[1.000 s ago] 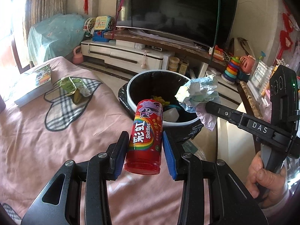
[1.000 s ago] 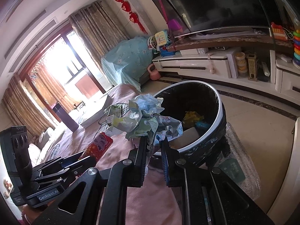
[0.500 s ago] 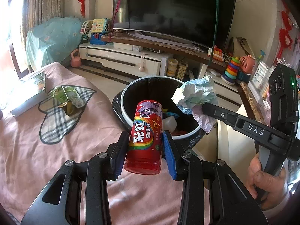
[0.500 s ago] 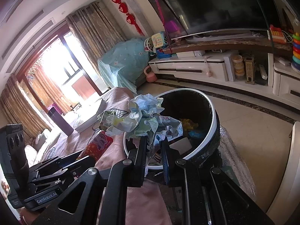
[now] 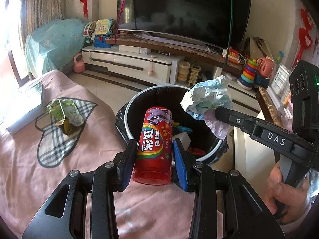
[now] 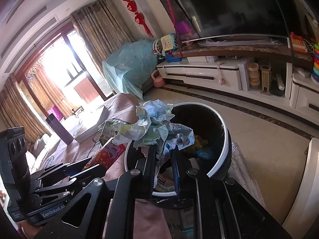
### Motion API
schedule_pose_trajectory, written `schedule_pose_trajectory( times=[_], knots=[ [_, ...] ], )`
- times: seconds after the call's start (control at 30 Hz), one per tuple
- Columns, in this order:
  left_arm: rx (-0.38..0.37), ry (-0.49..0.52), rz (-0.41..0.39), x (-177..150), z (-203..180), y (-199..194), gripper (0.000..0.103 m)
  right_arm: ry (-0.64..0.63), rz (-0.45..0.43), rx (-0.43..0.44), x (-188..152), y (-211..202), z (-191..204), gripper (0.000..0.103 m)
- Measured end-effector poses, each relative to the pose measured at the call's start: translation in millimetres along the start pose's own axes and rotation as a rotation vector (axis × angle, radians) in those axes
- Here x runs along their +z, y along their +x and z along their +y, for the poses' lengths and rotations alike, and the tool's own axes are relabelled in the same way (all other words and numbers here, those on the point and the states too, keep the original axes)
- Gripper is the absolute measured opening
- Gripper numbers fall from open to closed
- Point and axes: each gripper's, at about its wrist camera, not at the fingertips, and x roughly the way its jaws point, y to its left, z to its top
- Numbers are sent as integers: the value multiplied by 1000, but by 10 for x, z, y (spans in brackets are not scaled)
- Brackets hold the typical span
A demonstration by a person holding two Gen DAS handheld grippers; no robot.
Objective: Collect trash
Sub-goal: 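Carry the Skittles tube and crumpled paper over the bin and open both tools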
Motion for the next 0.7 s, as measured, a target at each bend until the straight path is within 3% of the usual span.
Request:
schedule_pose_trajectory(
  times=[0.7],
  knots=[
    [11,-3,32,177,-9,306,36,1,76,-34,155,279,-147,16]
  ],
)
